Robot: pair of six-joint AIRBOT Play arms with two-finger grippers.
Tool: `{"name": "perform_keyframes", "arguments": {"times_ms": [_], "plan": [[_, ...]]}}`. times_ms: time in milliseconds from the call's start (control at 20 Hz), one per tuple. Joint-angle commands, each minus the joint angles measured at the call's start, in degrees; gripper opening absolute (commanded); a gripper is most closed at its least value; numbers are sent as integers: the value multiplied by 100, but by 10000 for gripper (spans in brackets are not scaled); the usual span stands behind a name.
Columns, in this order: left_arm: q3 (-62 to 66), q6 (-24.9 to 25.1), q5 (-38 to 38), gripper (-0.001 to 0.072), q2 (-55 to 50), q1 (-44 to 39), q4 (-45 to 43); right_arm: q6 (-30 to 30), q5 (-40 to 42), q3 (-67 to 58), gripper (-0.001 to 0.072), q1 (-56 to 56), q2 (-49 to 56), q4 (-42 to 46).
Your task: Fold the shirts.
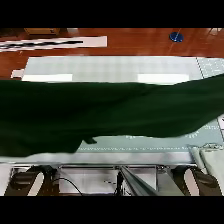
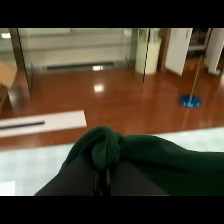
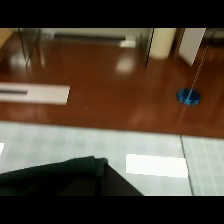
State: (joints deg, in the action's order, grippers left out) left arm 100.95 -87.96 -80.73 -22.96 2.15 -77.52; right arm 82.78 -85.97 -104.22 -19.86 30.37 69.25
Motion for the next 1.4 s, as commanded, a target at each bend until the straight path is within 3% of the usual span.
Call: {"name": "perform_keyframes", "arguments": {"times_ms": [0, 100, 200, 300, 400, 550, 700, 800, 1000, 1150, 1350], "plan": [[695, -96, -111, 25, 26, 9, 153, 197, 116, -758, 31, -2, -31, 107], [940, -369, -229, 24, 26, 9, 254, 372, -15, -951, 31, -2, -31, 190], [1054, -645, -614, 24, 24, 9, 337, 376, -680, -968, 31, -2, -9, 315], [1049, -737, -1499, 24, -42, 11, 334, 339, -1773, -968, 31, -2, 116, 505], [1008, -730, -2518, 24, -275, 9, 337, 404, -2033, -955, 31, 168, 297, 483], [321, -708, -2479, 24, -424, -2, 420, 393, -2035, -855, 31, 186, 715, 614], [-1075, -459, -2415, 24, -542, -2, 422, 256, -2026, 46, 30, 188, 1137, 476], [-2166, -181, -1821, 25, -608, -2, 422, 114, -1956, 903, 31, 188, 1565, 474], [-3853, 177, 468, 27, -1049, -2, 422, -109, -1211, 2068, 31, 188, 2865, 452], [-4183, 509, 1893, 28, -1908, -2, 422, -317, -146, 2079, 31, 188, 3930, -118], [-4183, 505, 3381, 27, -3195, -4, 719, -450, 1523, 2079, 32, 190, 4793, -1047]]}}
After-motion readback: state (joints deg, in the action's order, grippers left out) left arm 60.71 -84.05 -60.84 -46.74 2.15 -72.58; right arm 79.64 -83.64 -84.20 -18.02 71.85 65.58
